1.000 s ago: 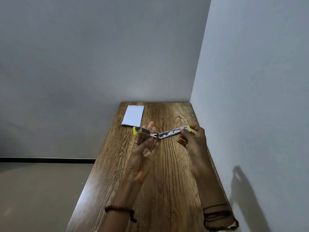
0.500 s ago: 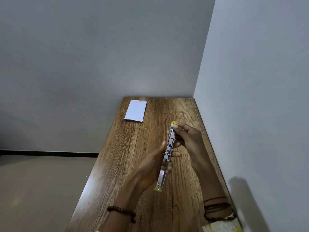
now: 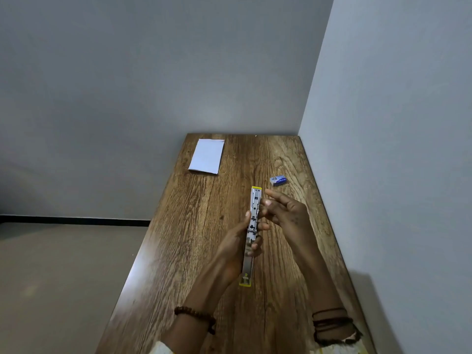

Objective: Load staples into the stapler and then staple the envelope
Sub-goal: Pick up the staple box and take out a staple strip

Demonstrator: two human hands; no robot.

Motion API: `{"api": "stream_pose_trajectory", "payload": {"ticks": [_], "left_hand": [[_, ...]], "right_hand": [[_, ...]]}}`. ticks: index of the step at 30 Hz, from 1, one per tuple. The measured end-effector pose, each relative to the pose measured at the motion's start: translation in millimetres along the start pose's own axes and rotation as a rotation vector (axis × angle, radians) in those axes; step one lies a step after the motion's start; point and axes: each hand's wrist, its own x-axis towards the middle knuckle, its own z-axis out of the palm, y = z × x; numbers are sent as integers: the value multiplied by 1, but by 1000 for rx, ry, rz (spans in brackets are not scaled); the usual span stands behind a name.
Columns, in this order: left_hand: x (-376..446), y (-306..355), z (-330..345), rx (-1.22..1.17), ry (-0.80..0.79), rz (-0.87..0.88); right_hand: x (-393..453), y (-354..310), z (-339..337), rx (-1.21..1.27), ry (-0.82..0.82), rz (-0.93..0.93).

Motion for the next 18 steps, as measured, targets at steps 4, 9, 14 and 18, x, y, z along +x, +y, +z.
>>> {"api": "stream_pose_trajectory", "payload": {"ticks": [4,9,14,18], "left_hand": [[13,-7,-9,43,56,-40],[33,-15,-23,89,227,-119],[55,-17,-42,158,302,-125],[84,-21,-66,375,466,-113]], "right_hand": [[4,25,4,-75,-11,93],[15,65,12,40,33,261],[39,95,20,8,110,310],[62,111,27,16,119,323]]}}
